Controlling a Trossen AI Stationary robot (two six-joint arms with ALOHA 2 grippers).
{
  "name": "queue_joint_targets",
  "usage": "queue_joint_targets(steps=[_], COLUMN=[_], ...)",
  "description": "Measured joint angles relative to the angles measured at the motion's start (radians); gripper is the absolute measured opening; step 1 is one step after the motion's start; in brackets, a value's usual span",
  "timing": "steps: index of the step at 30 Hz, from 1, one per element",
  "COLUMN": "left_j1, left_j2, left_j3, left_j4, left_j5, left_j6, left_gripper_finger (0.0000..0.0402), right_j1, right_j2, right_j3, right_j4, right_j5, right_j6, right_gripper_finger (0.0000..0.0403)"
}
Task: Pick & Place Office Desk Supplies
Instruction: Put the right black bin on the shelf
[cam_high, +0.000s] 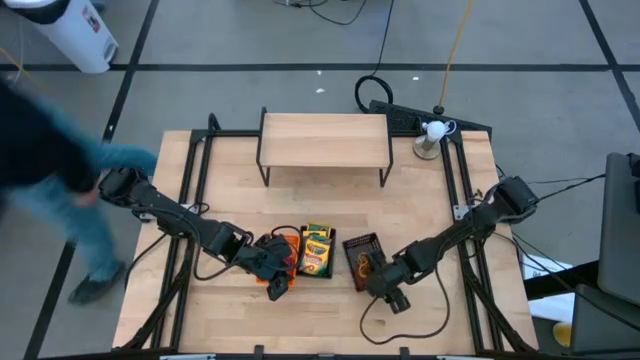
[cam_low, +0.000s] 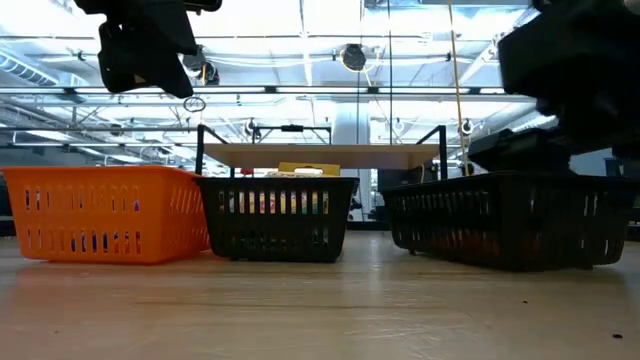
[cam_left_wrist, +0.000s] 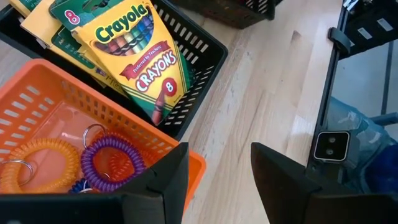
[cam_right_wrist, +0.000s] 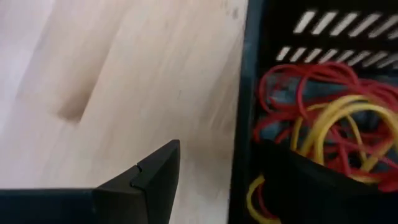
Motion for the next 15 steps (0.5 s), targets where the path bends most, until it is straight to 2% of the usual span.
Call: queue_joint_targets(steps=[4, 8, 12, 15], left_j1=[0.000, 0.000, 0.000, 0.000], left_j2=[0.000, 0.000, 0.000, 0.000], left_j3=[0.000, 0.000, 0.000, 0.000], left_j4=[0.000, 0.000, 0.000, 0.000], left_j5=[0.000, 0.001, 0.001, 0.001], left_j6=[-0.015, -0.016, -0.016, -0.017], left_gripper_finger=[0.0170, 0.0170, 0.0170, 0.0170], right_j1=[0.000, -0.001, -0.012, -0.018], right_j2=[0.022, 0.005, -0.028, -0.055], right_j3=[0.003, -0.001, -0.003, -0.003], right_j4=[0.032, 0.032, 0.006, -0.026], right_j5=[0.013, 0.027, 0.019, 0.025], right_j6=[0.029, 0.040, 0.087, 0.115], right_gripper_finger=[0.0200, 0.0165, 0.0105, 0.0033])
